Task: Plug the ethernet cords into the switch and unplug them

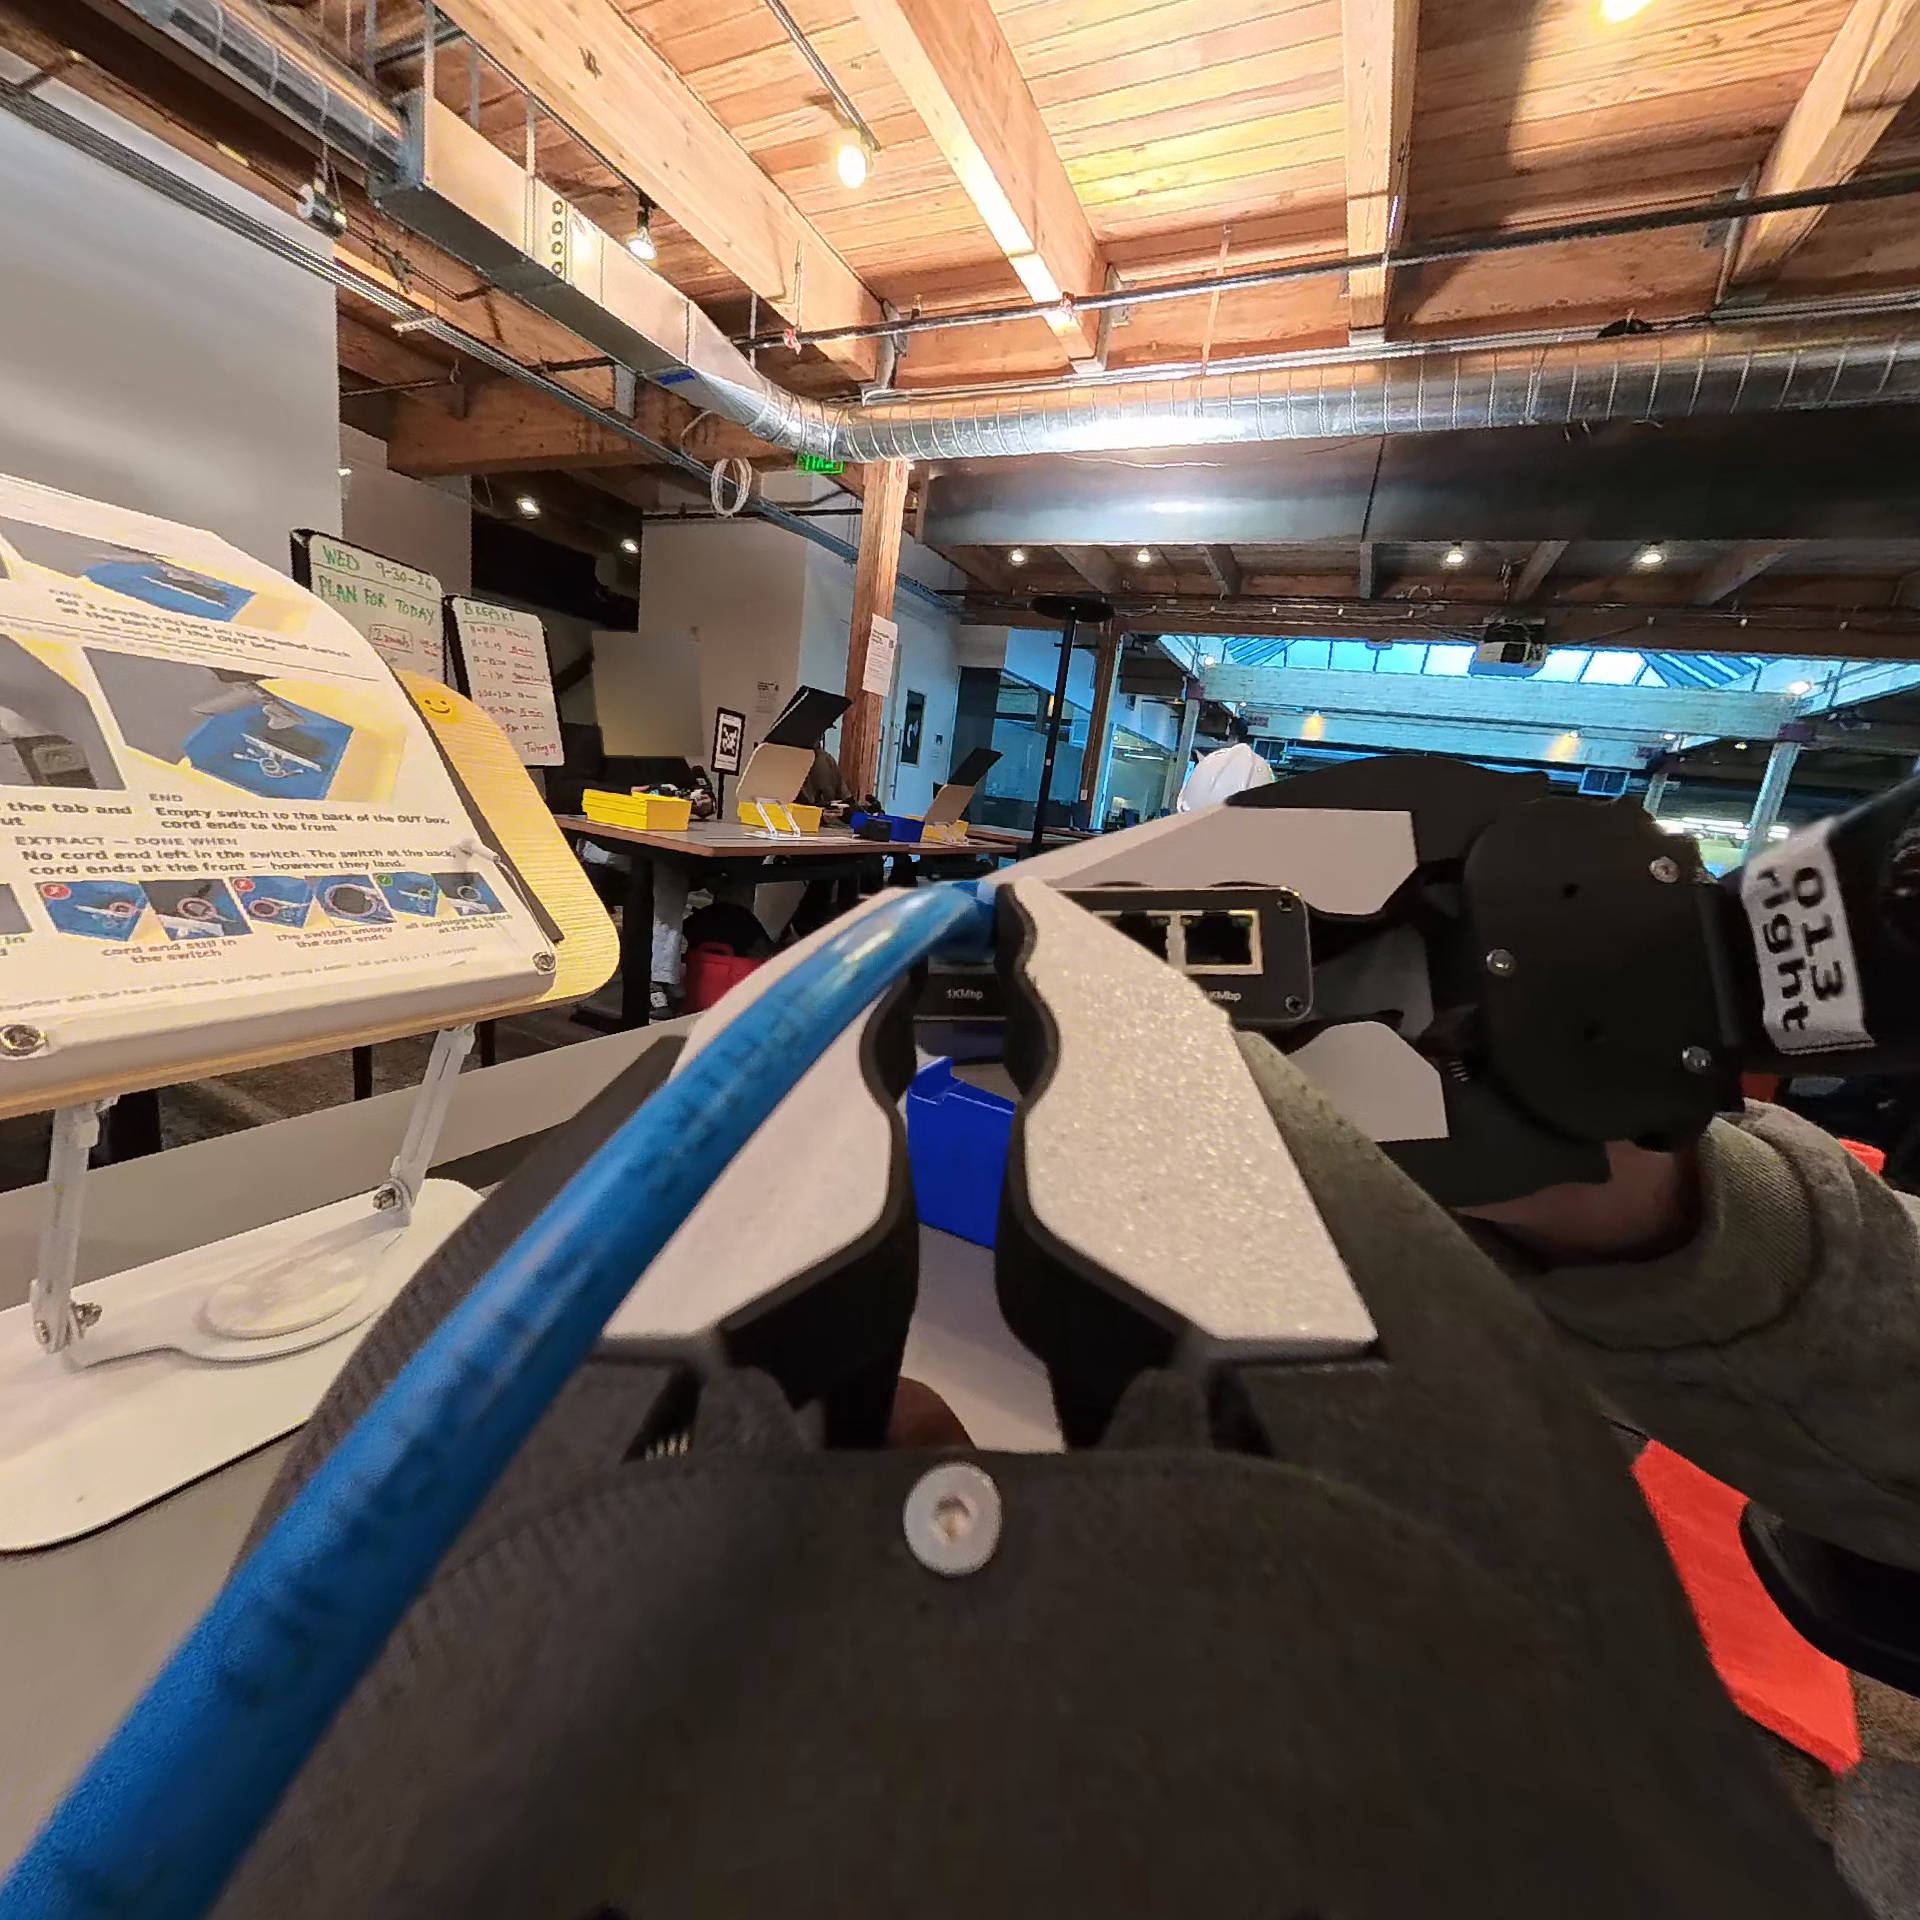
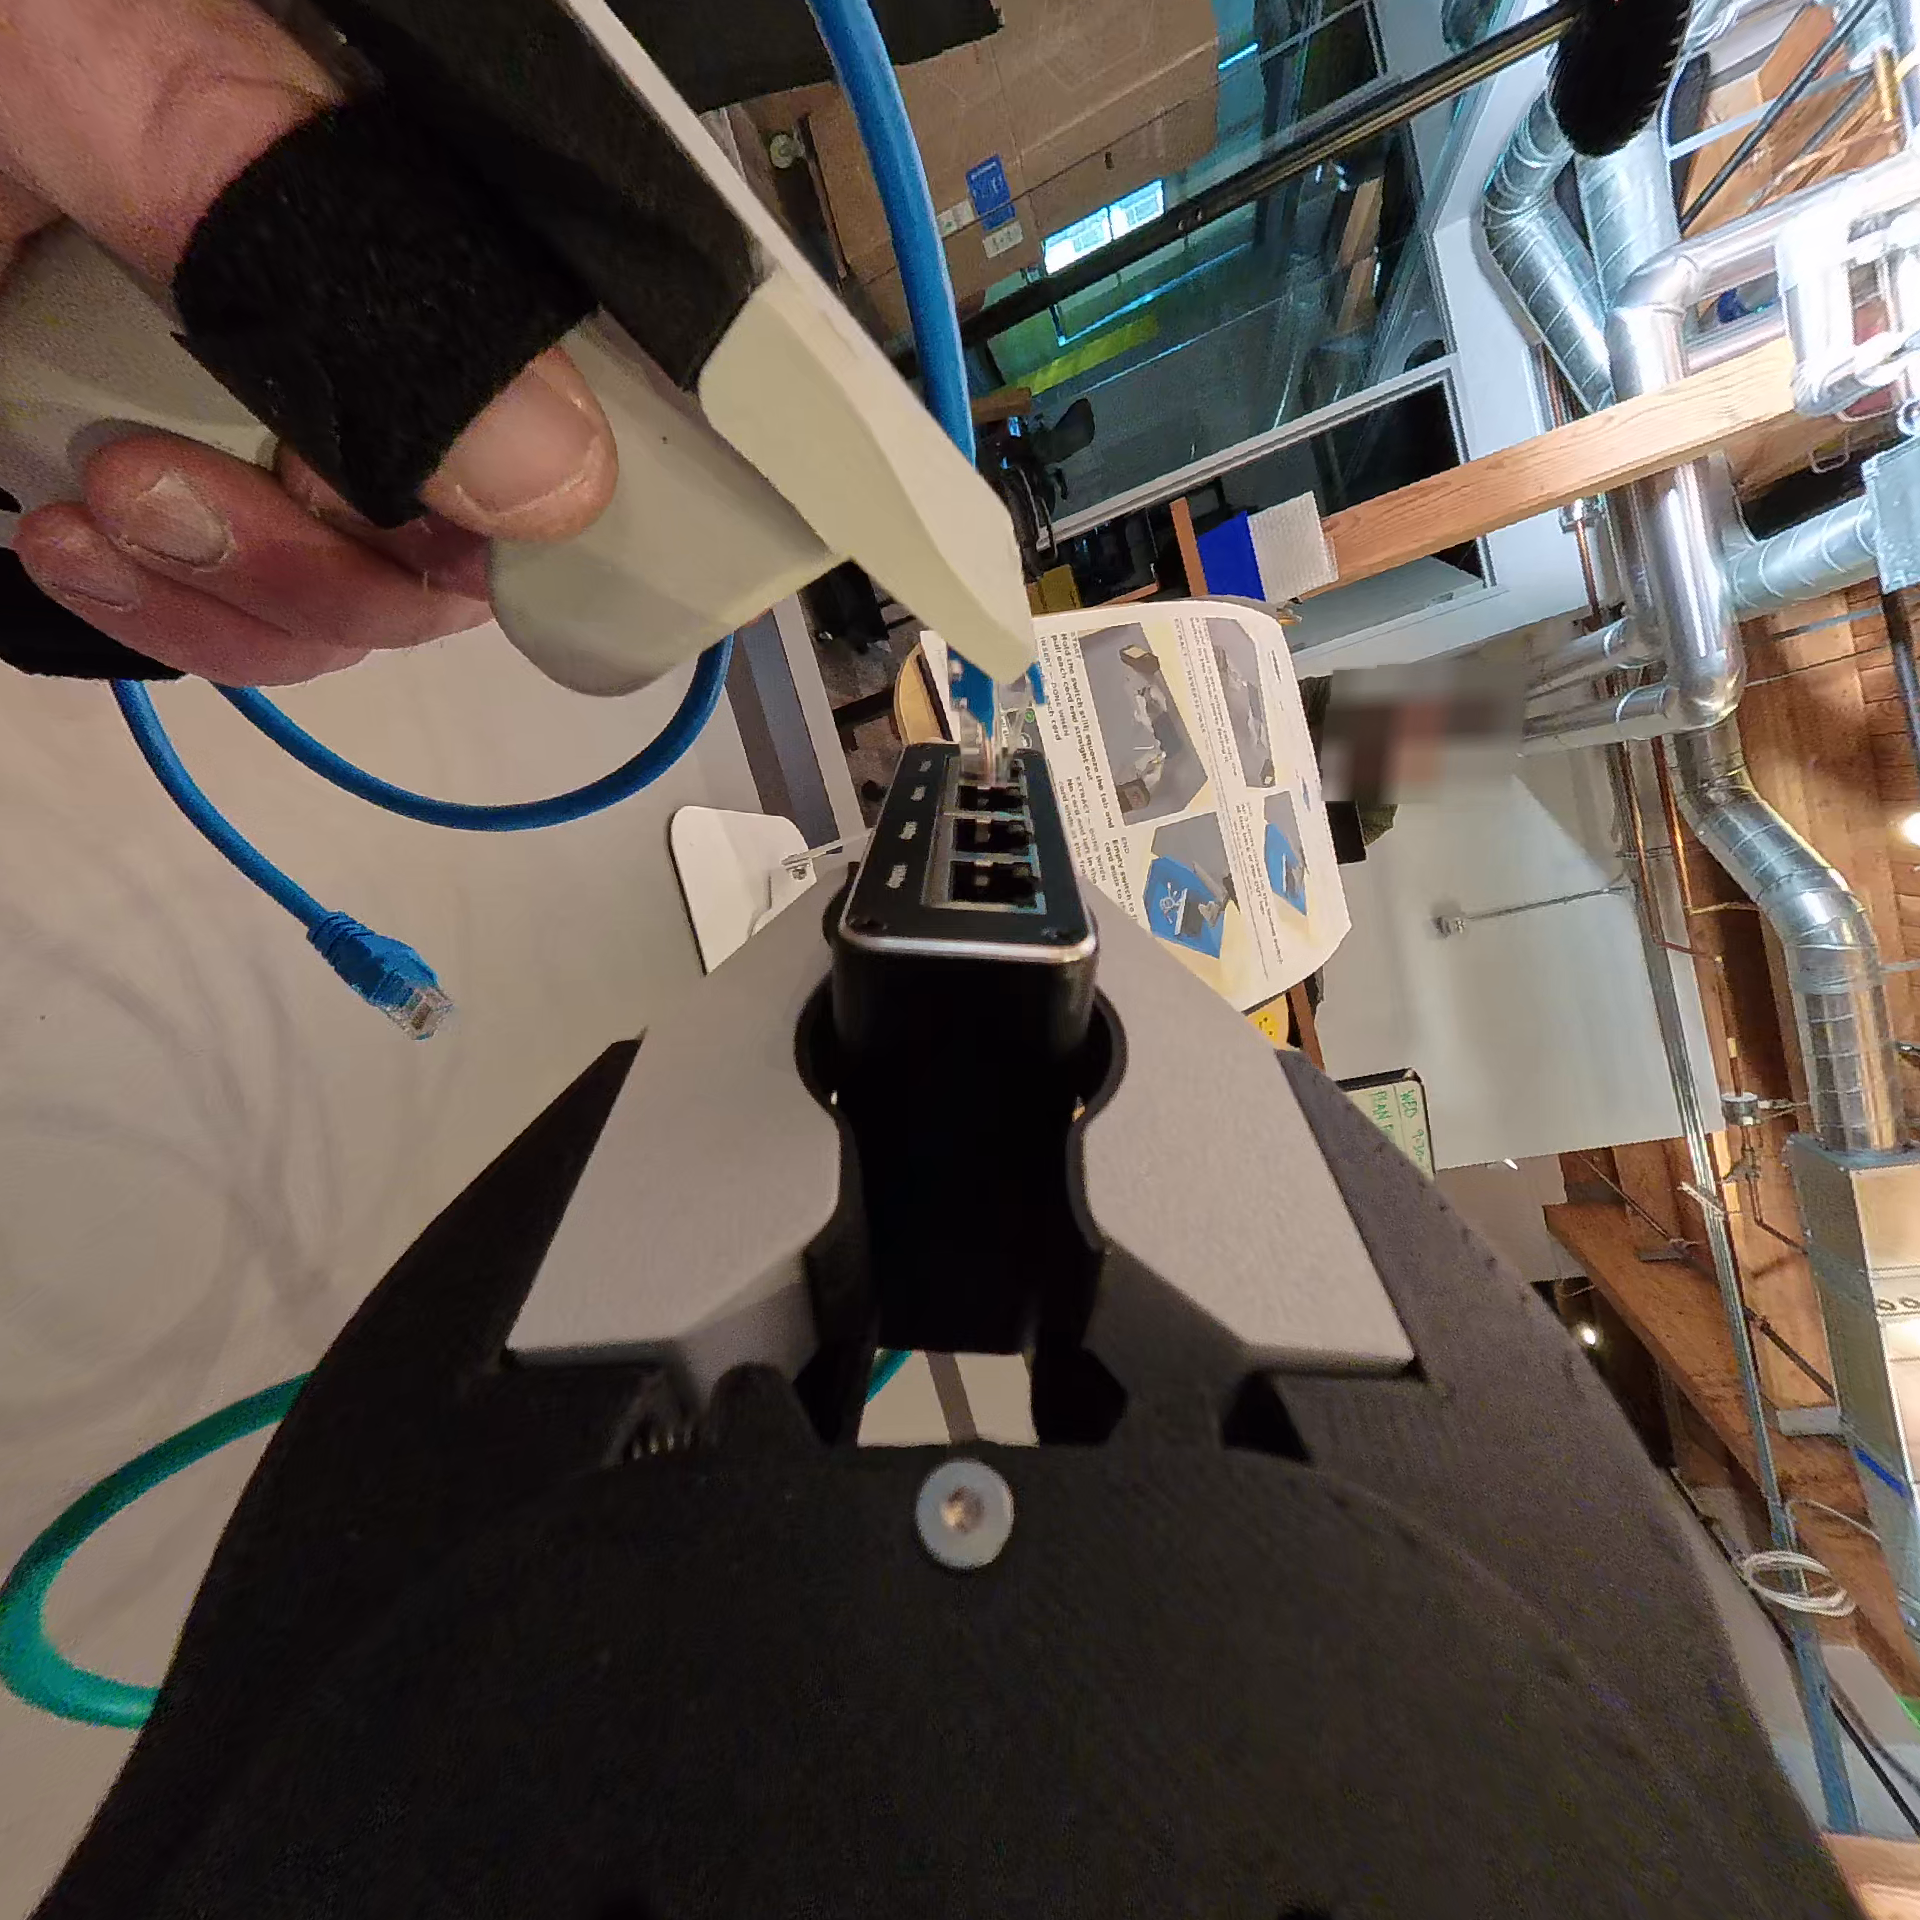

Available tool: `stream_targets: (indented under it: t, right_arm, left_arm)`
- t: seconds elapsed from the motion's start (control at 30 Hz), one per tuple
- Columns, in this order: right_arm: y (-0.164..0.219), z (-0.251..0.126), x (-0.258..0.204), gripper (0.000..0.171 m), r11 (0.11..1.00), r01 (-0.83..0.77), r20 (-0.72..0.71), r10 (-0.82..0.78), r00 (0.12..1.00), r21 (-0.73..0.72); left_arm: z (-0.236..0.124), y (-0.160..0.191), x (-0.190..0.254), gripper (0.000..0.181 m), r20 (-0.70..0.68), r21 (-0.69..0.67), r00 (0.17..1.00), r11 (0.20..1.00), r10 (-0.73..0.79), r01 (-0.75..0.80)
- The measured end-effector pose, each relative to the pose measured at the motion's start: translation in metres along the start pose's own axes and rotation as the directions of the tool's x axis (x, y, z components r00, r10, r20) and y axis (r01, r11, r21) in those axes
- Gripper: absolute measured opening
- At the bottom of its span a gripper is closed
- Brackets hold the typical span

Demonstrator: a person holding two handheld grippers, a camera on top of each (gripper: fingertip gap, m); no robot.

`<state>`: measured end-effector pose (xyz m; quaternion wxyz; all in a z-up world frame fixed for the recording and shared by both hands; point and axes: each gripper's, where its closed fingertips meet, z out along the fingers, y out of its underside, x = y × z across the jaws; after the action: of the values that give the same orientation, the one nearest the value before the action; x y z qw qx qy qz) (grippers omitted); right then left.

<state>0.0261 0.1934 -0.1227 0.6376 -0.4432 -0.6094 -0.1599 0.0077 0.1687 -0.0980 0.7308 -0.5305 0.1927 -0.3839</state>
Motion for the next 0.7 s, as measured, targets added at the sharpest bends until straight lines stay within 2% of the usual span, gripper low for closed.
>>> stream_targets:
  t: [0.53,0.57,0.7]
  right_arm:
    - [-0.013,-0.009,0.005,0.033,0.998,0.012,-0.018,-0.01,1.0,0.063]
    - [-0.014,-0.01,0.005,0.033,0.997,0.009,-0.018,-0.007,1.0,0.071]
    - [-0.017,-0.011,0.006,0.032,0.996,0.002,-0.022,0.0,1.0,0.094]
  left_arm:
    - [0.002,-0.004,0.008,0.015,-0.023,0.005,1.0,1.0,0.005,-0.005]
    - [0.002,-0.005,0.008,0.006,-0.026,0.007,1.0,1.0,0.005,-0.005]
    - [0.002,-0.007,0.01,0.006,-0.033,0.009,0.999,1.0,0.009,-0.009]
